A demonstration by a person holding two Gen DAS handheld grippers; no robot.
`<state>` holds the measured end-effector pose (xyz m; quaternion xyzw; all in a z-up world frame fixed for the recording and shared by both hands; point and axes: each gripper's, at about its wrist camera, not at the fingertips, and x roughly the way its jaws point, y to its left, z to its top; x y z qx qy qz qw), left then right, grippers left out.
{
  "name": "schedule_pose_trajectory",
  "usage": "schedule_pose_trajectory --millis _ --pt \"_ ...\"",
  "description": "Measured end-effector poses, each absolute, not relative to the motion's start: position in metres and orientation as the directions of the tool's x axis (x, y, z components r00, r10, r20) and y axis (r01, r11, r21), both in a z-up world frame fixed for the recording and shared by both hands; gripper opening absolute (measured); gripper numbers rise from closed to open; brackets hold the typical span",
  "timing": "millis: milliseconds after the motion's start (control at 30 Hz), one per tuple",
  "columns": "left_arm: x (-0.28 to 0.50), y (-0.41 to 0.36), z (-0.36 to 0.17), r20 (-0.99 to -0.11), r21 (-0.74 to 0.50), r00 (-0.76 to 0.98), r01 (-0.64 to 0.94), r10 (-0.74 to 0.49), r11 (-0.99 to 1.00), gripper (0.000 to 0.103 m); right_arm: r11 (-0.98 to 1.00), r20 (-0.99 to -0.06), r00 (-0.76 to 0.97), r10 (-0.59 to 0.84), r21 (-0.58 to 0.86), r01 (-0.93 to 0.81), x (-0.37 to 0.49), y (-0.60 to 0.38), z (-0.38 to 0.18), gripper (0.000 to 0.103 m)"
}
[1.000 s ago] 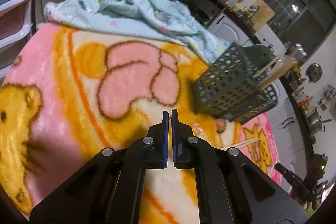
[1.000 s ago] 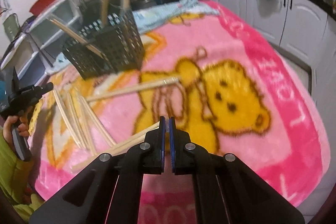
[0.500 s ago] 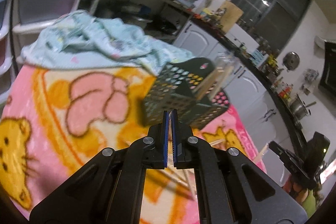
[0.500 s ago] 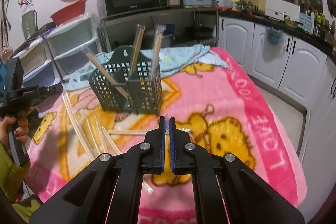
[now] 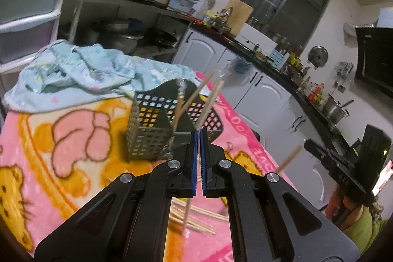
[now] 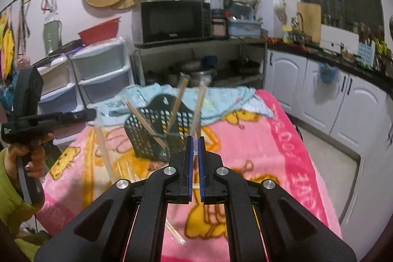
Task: Organize utensils
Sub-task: 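Lift the left tool's chopstick toward the green caddy while the right tool carries its chopstick there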
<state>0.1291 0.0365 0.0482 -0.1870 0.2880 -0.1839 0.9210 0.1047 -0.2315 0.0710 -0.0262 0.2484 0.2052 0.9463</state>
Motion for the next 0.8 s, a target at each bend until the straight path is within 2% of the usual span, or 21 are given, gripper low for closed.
schedule_pose_trajectory --millis 300,800 --pt "0.132 0.019 0.07 -0.425 -0.417 0.778 0.285 -0.462 0.863 0.001 0.896 -0.406 0.814 0.416 0.032 -0.442 0.104 -0.226 0.102 0.004" --pt "0.129 -0.004 0.112 -0.331 -0.373 0.8 0.377 -0.501 0.848 0.0 0.895 -0.345 0.836 0.428 0.035 -0.444 0.109 -0.228 0.124 0.004"
